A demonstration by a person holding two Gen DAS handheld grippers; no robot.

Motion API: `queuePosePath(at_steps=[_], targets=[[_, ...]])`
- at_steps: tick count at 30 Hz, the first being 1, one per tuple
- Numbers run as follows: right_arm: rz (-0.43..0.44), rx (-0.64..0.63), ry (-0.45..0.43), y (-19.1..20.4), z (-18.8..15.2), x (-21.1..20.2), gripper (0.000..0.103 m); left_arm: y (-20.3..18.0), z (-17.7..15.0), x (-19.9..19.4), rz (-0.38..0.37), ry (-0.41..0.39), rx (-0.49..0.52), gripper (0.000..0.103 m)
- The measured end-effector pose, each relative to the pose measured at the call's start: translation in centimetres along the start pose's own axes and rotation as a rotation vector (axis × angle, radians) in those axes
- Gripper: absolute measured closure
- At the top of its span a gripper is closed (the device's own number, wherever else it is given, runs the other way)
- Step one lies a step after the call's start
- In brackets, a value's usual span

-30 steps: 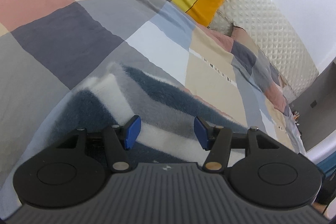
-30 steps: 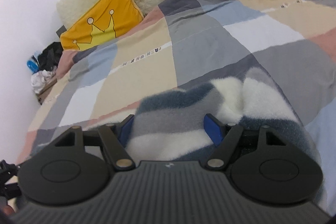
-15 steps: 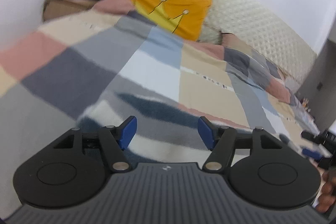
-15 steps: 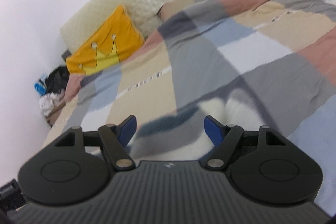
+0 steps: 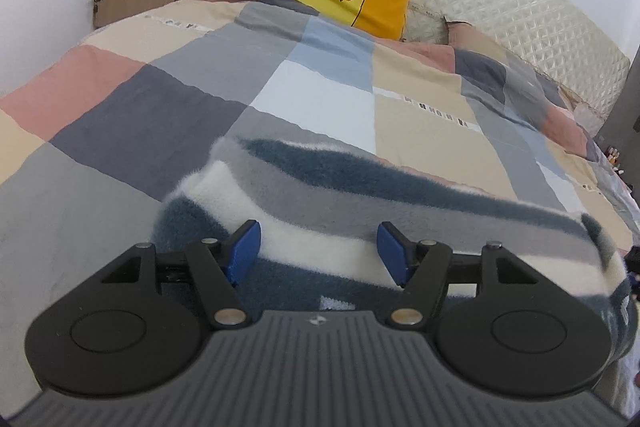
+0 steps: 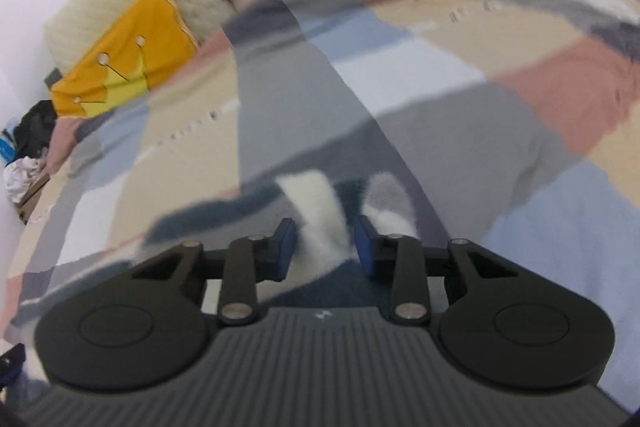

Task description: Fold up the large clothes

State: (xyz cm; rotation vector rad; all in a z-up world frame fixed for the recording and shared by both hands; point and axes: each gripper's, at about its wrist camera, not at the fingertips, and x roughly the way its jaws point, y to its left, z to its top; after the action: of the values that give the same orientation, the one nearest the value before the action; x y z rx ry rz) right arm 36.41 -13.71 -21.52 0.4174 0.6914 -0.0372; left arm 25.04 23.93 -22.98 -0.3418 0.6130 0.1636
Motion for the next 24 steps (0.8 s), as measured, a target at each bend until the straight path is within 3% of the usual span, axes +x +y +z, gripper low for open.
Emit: queuePosePath(at_steps=[7,12,17,24], targets=[[-0.007,0.036,0.025,-0.8,-0.7,0.9,0.068,0.8,0.2,0.9,-0.025,0.021,-0.038,0.033],[-0.005,0.02,-0.04,0.2,-0.5,-1.1,0.066,0.1,0.3,0.2,-0.009,-0.001,-0.02,0.033],[0.053,-0.079,-0.12,1.9,-0.6,-3.8,0.061,-1.1,0.3,-1.6,-0.042,-0.033,0.005,0.033],[0.17,-0.28,-0.145,5.6,-2.5,-6.7,0.061,-4.0,-0.5,-3.9,-0.062,-0.063,0.09,0.033]])
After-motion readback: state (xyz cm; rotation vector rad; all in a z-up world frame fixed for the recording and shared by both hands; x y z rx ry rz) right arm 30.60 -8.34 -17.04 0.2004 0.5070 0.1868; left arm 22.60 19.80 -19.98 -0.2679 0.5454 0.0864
